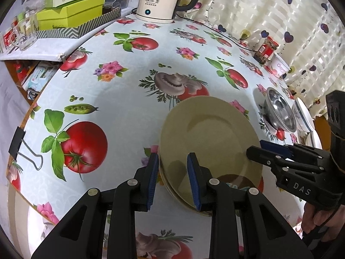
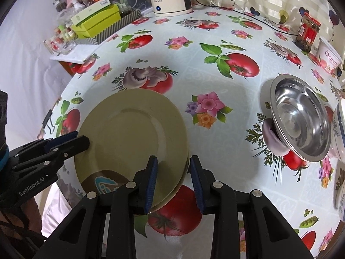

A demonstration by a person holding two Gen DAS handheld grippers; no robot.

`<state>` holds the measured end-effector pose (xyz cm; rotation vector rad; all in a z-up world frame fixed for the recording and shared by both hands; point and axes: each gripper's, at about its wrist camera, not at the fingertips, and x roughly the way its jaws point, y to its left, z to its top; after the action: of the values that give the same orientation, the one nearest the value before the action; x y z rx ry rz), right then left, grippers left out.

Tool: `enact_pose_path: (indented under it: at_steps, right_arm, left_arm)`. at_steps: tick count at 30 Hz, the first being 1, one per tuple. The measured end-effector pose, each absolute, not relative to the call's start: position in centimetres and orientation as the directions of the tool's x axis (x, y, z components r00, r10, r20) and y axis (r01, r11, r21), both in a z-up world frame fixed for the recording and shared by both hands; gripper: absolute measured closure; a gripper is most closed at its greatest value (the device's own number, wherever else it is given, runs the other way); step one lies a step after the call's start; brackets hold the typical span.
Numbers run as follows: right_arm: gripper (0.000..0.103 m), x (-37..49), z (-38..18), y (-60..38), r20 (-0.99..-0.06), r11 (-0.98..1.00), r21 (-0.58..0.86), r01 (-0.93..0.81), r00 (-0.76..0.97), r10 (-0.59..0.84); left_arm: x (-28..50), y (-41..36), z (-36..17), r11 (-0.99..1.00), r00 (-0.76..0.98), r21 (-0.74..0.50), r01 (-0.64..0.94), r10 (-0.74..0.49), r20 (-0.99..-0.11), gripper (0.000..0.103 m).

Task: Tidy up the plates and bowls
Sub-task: 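Lower the small plate onto the plate stack with the left gripper, then open the left gripper and release the plate on the stack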

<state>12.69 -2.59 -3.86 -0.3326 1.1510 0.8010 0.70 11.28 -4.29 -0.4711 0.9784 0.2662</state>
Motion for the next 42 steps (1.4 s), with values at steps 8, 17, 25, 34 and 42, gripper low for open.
enact_pose_path:
  at_steps: [8, 17, 25, 34, 42]
  right_arm:
    - [0.075, 12.4, -3.8, -2.6, -0.906, 0.684, 0.141, -0.715, 0.186, 0.381]
    - [0.075, 12.2, -3.7, -3.0, -0.902, 0.682, 0.156, -0.714, 0.179, 0.393]
    - [0.077, 11.9, -3.6, -3.5, -0.895, 0.684, 0.161, -0.712, 0.186, 0.405]
    - [0.078, 11.8, -3.6, -3.3, -0.895, 0.681, 0.163, -0.714, 0.183, 0.407]
    - [0.078, 11.6, -3.6, -3.6, -0.892, 0.678, 0.167, -0.716, 0.183, 0.413]
  left_arm:
    - [0.5, 10.7, -4.2, 0.875, 0.528, -0.242, -0.42, 0.018, -0.849, 0.074]
    - [-0.1, 10.7, -4.2, 0.868, 0.537, -0.254, -0.427, 0.017, -0.844, 0.074]
    - [0.1, 11.1, -4.5, 0.859, 0.528, -0.263, -0.439, 0.01, -0.849, 0.074]
    - [0.2, 10.8, -4.3, 0.866, 0.53, -0.256, -0.428, 0.011, -0.848, 0.074]
    - [0.1, 10.5, -4.4, 0.868, 0.527, -0.251, -0.429, 0.015, -0.85, 0.074]
